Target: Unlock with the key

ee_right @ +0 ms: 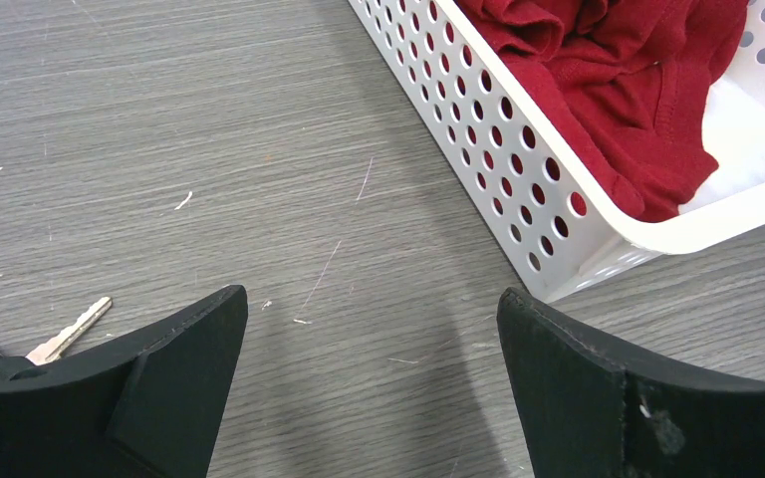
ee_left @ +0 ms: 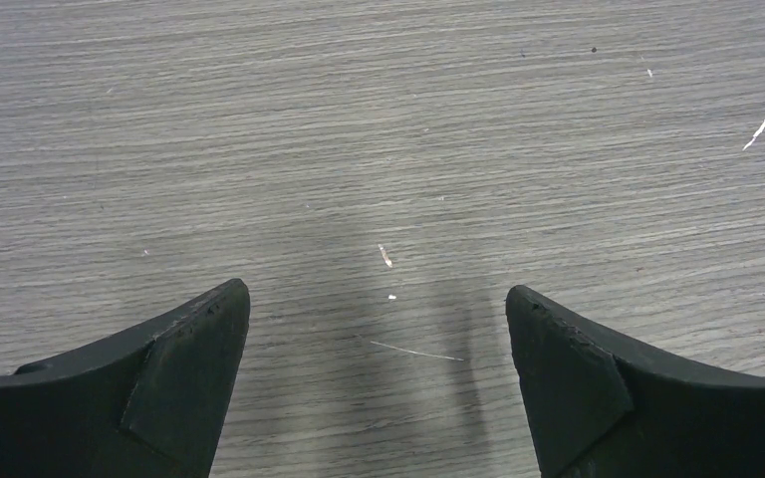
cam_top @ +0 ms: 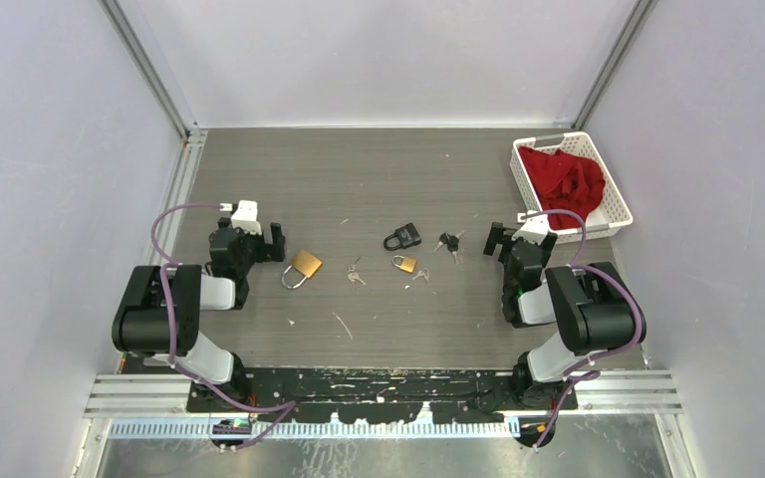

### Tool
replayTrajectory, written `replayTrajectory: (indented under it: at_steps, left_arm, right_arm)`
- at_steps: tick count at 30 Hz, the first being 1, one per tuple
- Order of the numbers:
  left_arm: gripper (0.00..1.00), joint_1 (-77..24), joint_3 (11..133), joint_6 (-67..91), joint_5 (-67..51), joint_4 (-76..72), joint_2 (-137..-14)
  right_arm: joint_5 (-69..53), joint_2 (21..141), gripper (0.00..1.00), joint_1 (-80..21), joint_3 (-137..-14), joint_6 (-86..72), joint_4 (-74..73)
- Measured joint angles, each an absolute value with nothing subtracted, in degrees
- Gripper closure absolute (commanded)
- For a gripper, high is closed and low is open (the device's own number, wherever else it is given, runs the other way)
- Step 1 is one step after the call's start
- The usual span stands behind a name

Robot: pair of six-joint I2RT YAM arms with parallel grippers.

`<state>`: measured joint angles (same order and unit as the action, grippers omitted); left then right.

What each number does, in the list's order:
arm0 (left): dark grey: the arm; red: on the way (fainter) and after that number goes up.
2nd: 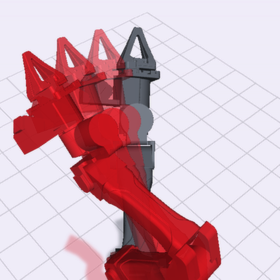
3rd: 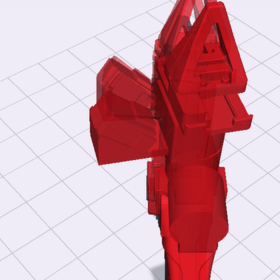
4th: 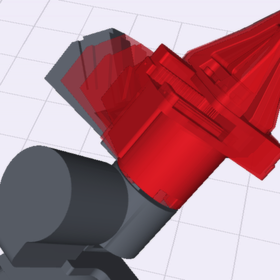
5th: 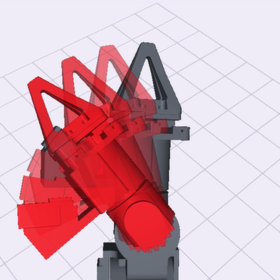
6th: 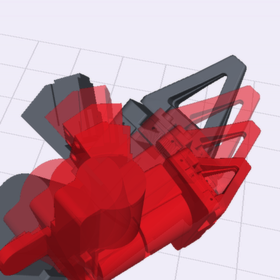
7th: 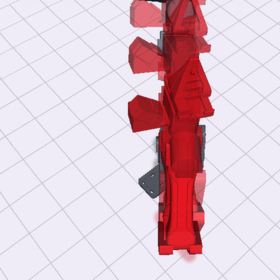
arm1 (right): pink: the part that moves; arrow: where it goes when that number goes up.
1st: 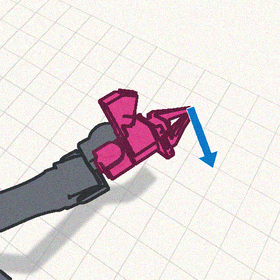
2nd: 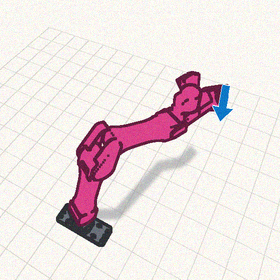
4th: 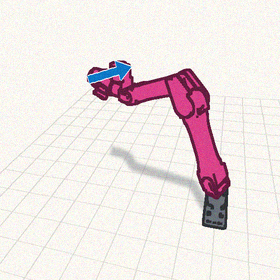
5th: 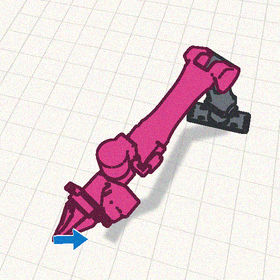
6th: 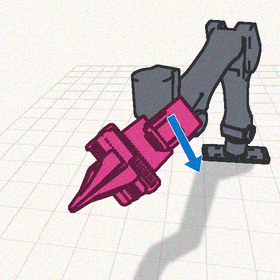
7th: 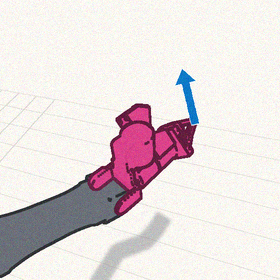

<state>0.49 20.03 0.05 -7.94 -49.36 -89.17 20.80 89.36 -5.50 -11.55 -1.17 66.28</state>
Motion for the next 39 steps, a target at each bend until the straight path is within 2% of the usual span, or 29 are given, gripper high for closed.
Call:
replayTrajectory:
  at_steps: [12,14,17,22,25,29,35,39]
  left_arm:
    - [0.01,0.49,20.88,0.12,-7.77,-46.44,-88.44]
    - [0.01,0.49,24.97,0.05,-7.66,-36.99,-86.35]
    - [0.01,0.49,34.5,-0.58,-7.7,-22.9,-83.48]
    - [0.01,0.49,50.54,-3.73,-8.08,-3.07,-79.46]
    - [0.0,0.56,54.06,-4.8,-7.88,5.19,-77.69]
    - [0.01,0.97,54.61,-4.97,-8.01,14.0,-76.36]
    - [0.01,1.19,54.78,-4.95,-9.85,23.24,-75.11]
    - [0.01,1.19,56.31,-5.04,-12.38,28.64,-75.11]
  right_arm:
    - [21.8,88.31,0.0,-5.45,-11.55,-1.56,65.49]
    - [23.11,86.08,0.0,-6.07,-11.75,-1.54,63.57]
    - [25.43,79.79,0.0,-7.05,-15.09,-2.74,52.97]
    - [27.38,73.32,0.0,-7.35,-28.14,-11.31,33.5]
    - [27.62,72.38,0.0,-7.25,-34.26,-21.96,23.79]
    - [20.69,72.95,0.0,-7.35,-38.24,-26.94,16.29]
    - [16.4,78.78,0.09,-15.38,-40.99,-26.65,9.41]
    - [15.75,84.09,0.2,-20.14,-42.87,-24.05,6.15]
